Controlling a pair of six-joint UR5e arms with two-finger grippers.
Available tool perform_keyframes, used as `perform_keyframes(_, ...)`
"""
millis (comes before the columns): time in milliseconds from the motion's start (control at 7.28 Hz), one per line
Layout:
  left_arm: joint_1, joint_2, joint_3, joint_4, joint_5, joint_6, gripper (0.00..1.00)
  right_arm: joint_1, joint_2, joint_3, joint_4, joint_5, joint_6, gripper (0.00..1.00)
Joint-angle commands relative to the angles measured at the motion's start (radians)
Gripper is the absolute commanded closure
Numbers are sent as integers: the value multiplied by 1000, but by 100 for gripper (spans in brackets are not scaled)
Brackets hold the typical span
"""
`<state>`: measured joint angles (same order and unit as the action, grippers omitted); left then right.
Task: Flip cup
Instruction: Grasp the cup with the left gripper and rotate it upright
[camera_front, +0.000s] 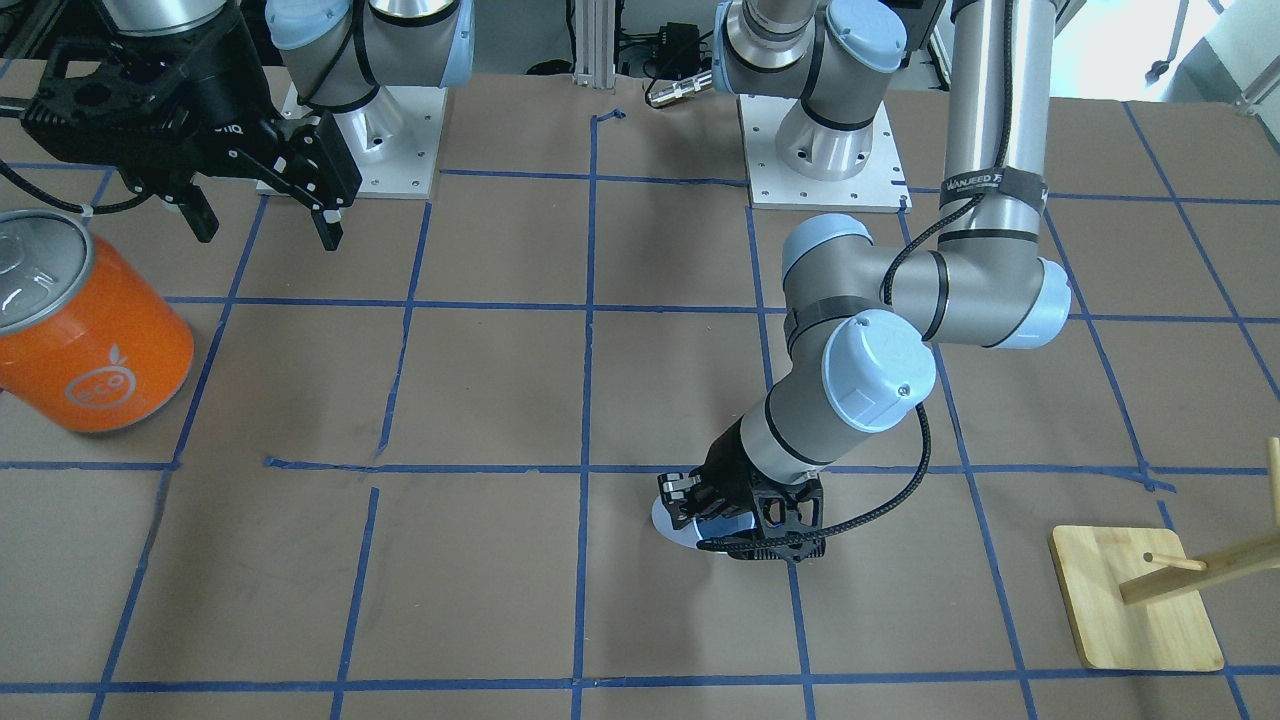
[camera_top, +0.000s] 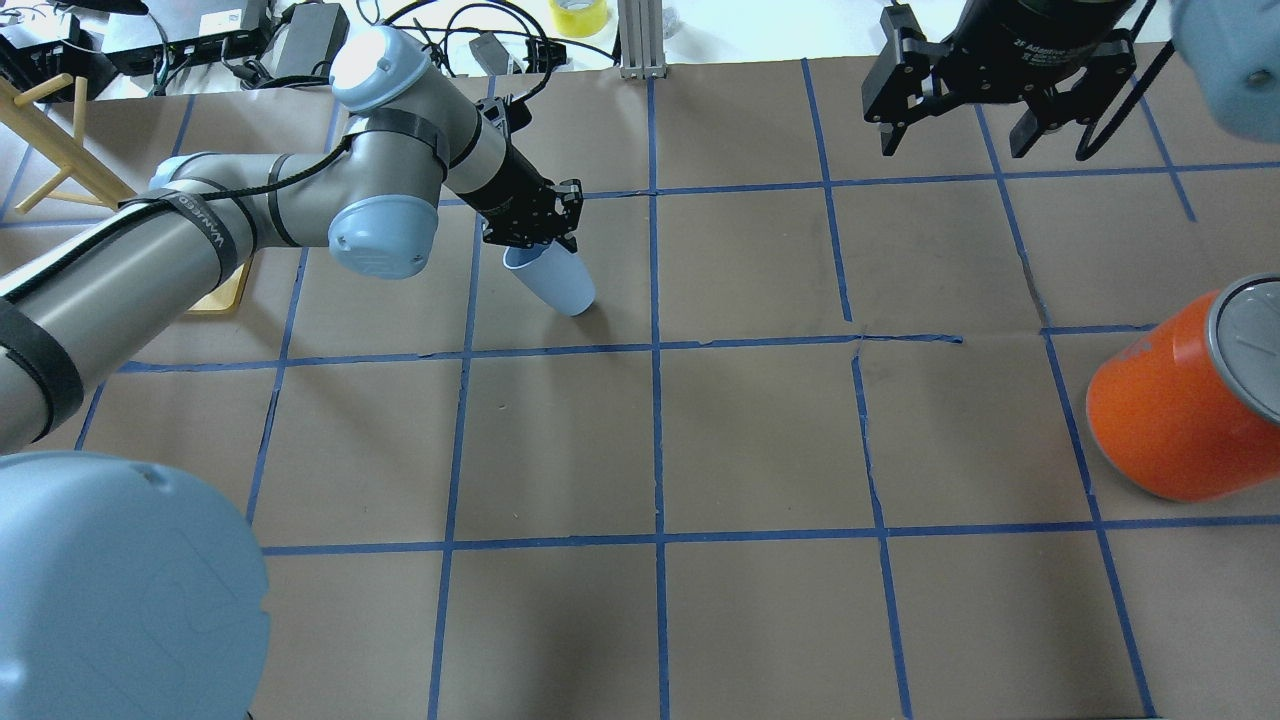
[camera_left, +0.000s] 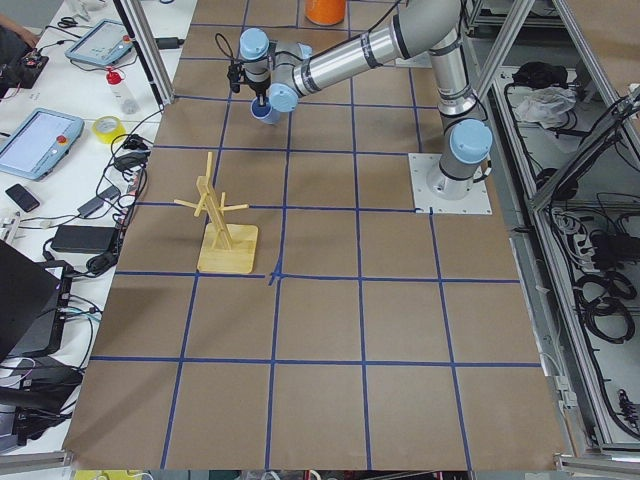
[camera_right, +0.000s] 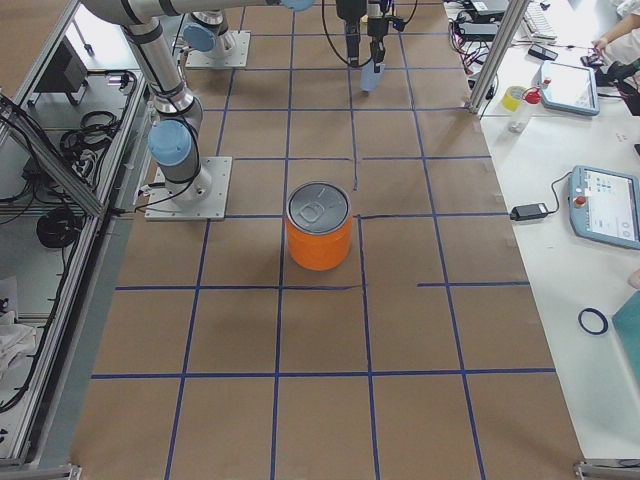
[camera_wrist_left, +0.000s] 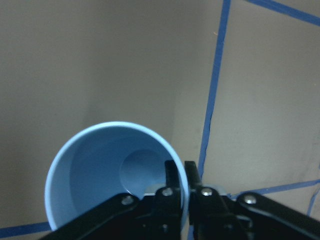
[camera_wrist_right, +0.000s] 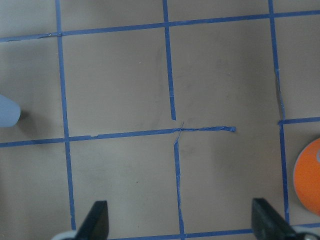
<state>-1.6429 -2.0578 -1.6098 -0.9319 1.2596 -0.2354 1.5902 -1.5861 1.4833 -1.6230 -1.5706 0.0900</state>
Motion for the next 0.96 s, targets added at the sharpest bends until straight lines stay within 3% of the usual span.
perform_keyframes(0, 8, 30, 27, -2, 110, 11, 100, -13, 0, 0, -1, 15, 11, 0)
perform_keyframes(275, 14, 51, 95, -28, 265, 170, 100, -32, -9, 0, 26, -12, 11, 0)
perform_keyframes(412, 18, 53, 103, -25, 414, 245, 100, -32, -12, -5, 28, -69, 10, 0)
perform_keyframes(550, 78, 51, 88, -18, 435, 266, 100, -32, -14, -6, 31, -63, 8, 0)
perform_keyframes(687, 151, 42, 87, -15, 346, 271, 100, -33, -14, -8, 29, -40, 8, 0)
perform_keyframes(824, 182, 19, 87, -13, 321, 269, 100, -33, -12, -8, 29, -7, 5, 0)
